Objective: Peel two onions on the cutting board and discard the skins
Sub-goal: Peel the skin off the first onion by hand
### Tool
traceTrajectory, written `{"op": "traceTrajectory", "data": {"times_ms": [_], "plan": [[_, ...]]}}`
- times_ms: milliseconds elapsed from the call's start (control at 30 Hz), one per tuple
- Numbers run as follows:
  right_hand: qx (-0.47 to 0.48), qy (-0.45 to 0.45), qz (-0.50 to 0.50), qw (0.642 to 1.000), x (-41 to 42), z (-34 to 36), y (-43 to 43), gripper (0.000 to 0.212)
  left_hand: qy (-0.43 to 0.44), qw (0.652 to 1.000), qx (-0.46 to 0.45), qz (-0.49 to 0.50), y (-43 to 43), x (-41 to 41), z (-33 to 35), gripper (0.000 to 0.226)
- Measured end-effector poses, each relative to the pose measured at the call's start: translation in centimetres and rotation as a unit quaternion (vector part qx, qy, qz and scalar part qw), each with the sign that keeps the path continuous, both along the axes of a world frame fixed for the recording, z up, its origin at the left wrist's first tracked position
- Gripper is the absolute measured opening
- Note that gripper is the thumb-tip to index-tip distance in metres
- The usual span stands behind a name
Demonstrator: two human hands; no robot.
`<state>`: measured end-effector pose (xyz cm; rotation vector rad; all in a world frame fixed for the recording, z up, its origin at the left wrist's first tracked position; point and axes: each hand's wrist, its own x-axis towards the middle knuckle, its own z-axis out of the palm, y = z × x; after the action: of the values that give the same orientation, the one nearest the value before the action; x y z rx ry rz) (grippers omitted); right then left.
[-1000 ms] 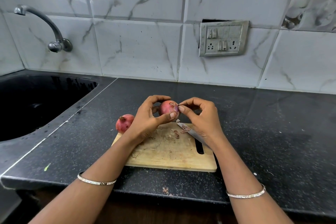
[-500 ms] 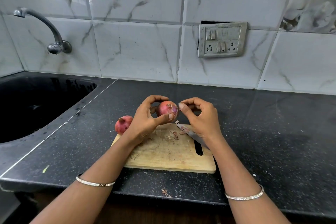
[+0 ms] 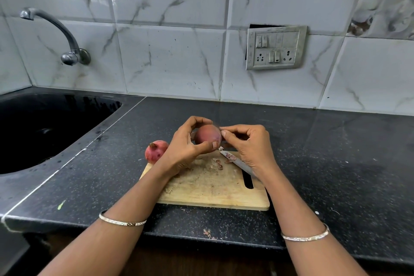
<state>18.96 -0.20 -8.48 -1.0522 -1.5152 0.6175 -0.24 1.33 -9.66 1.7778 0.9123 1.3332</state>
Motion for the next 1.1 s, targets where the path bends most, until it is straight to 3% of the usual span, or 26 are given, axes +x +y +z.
{"op": "traceTrajectory", "data": {"times_ms": [333,867,1100], "plan": [[0.112,-0.09,-0.035,0.989,-0.16,0.14,-0.4,0.013,0.013,1.0,0.012,0.0,0.22,-0.05,-0.05,0.053],[0.136,-0.166,-0.088,0.973,-0.75,-0.46,0.11,0.004,0.057,0.998,0.033,0.013,0.29,-0.2,-0.3,0.049],[0.086,-0.12,-0.074,0.986,-0.71,-0.48,-0.35,0.012,0.018,1.0,0.006,0.018,0.26,-0.29,-0.21,0.053]]}}
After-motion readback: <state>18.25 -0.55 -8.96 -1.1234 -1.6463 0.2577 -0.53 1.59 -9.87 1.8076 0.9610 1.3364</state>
